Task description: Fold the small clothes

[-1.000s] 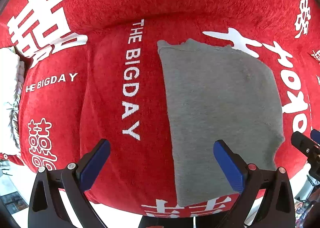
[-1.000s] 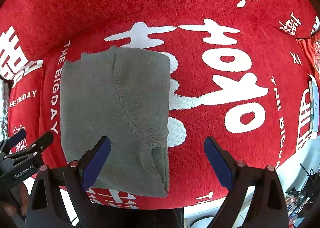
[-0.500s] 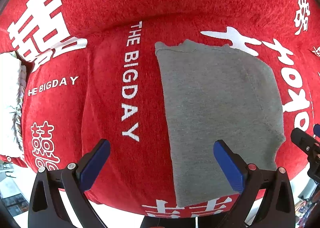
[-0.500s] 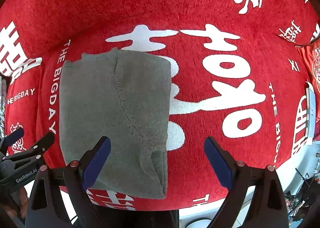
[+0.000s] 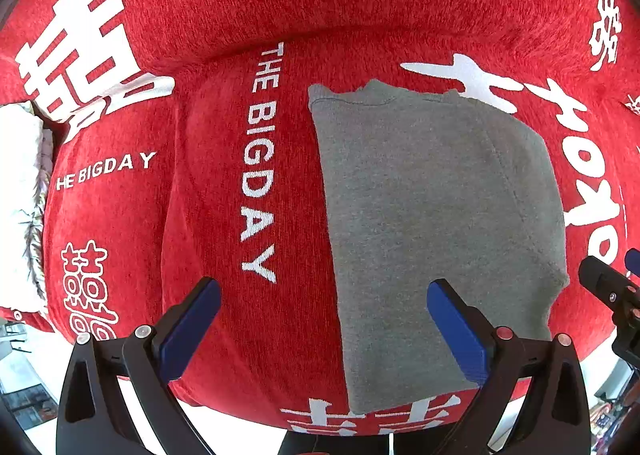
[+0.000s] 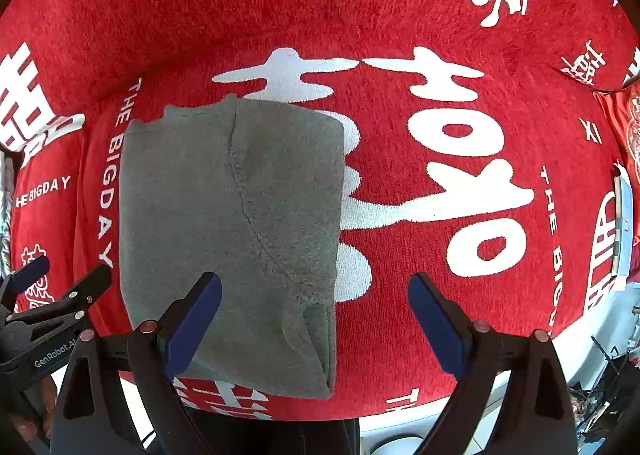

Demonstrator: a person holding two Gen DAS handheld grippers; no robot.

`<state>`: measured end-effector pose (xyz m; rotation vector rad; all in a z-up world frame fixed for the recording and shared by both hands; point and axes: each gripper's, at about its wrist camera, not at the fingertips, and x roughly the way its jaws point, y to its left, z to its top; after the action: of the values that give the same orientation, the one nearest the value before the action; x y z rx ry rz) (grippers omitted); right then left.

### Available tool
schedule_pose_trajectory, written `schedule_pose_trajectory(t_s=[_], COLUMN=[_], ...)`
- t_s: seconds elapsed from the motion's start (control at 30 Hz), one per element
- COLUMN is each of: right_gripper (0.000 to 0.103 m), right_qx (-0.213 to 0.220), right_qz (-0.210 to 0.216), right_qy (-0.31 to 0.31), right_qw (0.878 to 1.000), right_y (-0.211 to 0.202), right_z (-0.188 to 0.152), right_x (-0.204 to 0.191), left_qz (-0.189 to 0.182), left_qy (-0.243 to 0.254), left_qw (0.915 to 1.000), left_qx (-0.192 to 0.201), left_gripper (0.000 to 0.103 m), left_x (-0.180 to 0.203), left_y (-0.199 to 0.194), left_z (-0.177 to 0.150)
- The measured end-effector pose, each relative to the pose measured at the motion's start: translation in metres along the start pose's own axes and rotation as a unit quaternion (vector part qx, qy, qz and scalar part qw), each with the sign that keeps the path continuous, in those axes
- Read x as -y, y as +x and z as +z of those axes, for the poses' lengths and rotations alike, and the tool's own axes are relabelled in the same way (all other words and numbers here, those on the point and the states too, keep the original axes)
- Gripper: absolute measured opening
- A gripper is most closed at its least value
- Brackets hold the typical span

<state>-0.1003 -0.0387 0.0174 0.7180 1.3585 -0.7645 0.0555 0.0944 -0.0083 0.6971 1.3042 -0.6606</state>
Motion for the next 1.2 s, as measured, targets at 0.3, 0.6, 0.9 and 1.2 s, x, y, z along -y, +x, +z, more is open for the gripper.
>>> schedule_pose_trajectory(t_s=[0.3,0.6,0.9,1.2], right_gripper=[0.095,0.095,0.095,0.095], right_qx=[-0.002,-0.004,-0.005,-0.007], right_qz=[0.002,0.003,-0.001,-0.006], right_qy=[0.002,0.005,0.002,0.001], right_qw=[1.0,1.0,1.0,1.0], right_y=[0.0017,0.0032,0.0037,0.005], right_z=[0.0002,-0.0013,0.0007,0.0017], right_x=[0.0014,0.0022,0.0025,0.0029], left_qz=[0.0,0.003,0.004,0.004], left_qy=[-0.002,0.0,-0.001,-0.001], left_qw=[1.0,1.0,1.0,1.0], left_qx=[-0.002,-0.005,-0.006,-0.008], left_gripper=[0.103,0.103,0.103,0.103], left_x=[0.0018,0.0029,0.0032,0.0046], left_y=[0.0008,0.0031,0.0034,0.0057], left_z=[-0.0001,-0.0007,0.0003,-0.0003])
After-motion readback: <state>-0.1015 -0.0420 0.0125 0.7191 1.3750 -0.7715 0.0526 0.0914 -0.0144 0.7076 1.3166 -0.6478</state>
